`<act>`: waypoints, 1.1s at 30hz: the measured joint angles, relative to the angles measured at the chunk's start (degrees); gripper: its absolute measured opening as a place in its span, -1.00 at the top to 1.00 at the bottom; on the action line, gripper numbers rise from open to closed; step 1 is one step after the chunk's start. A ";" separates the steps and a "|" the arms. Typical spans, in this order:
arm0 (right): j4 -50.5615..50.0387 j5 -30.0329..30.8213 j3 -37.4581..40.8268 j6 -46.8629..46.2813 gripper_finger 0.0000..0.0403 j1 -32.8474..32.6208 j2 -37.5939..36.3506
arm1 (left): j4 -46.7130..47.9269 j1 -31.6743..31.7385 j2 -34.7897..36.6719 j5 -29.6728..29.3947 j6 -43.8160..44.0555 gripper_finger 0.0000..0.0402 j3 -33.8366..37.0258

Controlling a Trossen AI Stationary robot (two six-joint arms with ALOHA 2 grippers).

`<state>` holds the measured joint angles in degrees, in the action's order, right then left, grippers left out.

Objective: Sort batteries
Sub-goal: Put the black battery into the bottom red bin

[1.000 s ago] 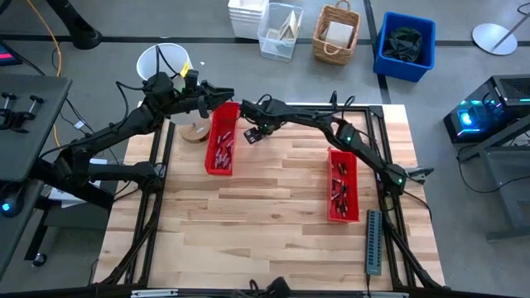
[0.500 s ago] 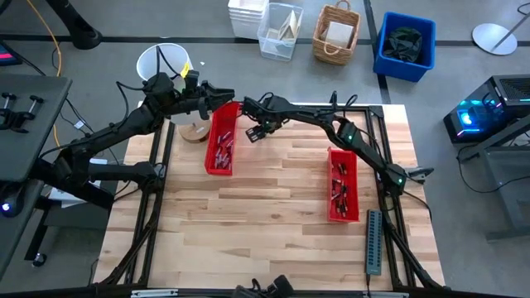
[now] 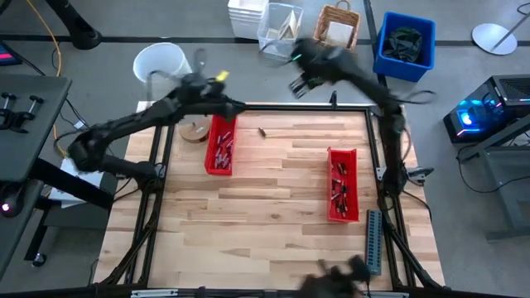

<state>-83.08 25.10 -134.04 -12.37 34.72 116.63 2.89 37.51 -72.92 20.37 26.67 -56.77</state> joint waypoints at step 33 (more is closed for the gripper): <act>-1.17 -9.70 -0.04 -0.50 0.10 6.17 -15.34 | 40.64 -6.94 -51.72 -19.33 -67.82 -0.07 -40.89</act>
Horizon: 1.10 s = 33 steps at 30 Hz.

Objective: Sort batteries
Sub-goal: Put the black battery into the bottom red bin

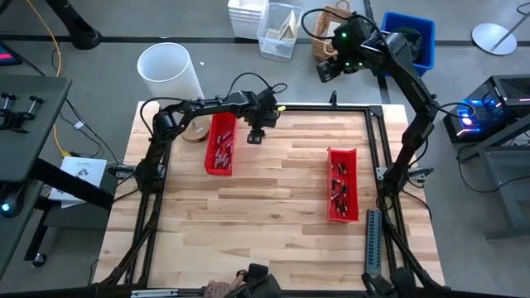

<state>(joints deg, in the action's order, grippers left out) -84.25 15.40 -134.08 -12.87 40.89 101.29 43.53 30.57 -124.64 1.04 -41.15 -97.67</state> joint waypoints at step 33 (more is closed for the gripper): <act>1.68 -2.38 -0.02 2.92 0.10 -2.47 1.14 | 8.11 2.47 5.53 3.32 13.45 0.14 -0.09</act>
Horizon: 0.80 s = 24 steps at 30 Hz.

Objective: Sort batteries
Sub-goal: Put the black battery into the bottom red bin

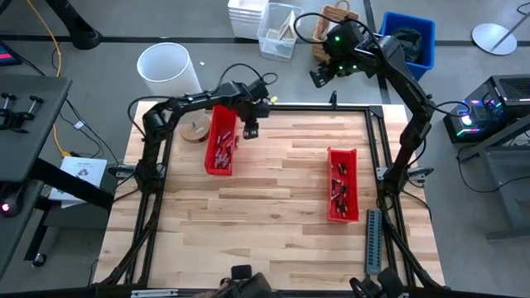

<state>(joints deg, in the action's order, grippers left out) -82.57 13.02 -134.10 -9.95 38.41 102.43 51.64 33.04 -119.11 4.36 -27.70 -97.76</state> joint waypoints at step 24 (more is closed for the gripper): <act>4.09 -1.18 0.00 0.84 0.10 -0.20 -0.04 | 15.10 -2.47 -6.91 -11.61 9.16 -0.05 0.63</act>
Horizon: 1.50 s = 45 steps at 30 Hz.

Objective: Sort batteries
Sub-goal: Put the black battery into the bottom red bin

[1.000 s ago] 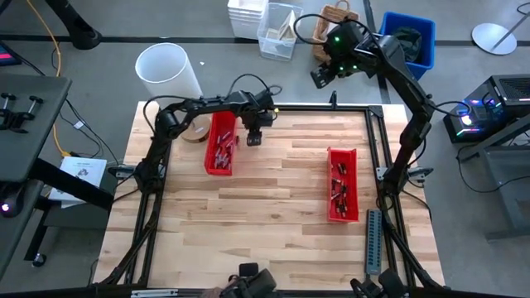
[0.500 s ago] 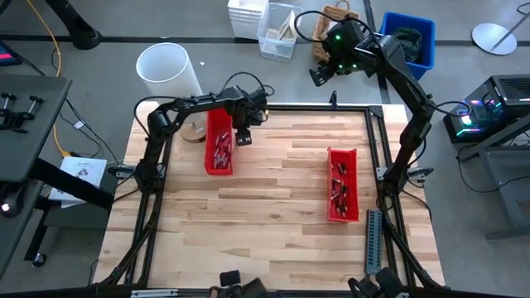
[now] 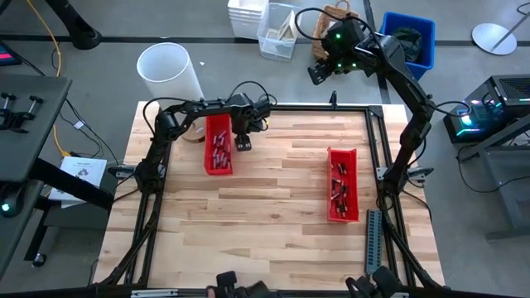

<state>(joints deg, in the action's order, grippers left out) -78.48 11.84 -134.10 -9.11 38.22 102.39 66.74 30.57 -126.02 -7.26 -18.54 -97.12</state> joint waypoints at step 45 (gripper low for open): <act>-0.60 -0.31 -0.04 0.38 0.10 -0.02 0.42 | -9.70 -1.98 0.02 6.72 28.83 0.56 5.77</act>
<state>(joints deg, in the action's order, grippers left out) -79.08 11.53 -134.15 -8.74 38.20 102.80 57.05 28.59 -125.99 -0.53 10.29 -91.35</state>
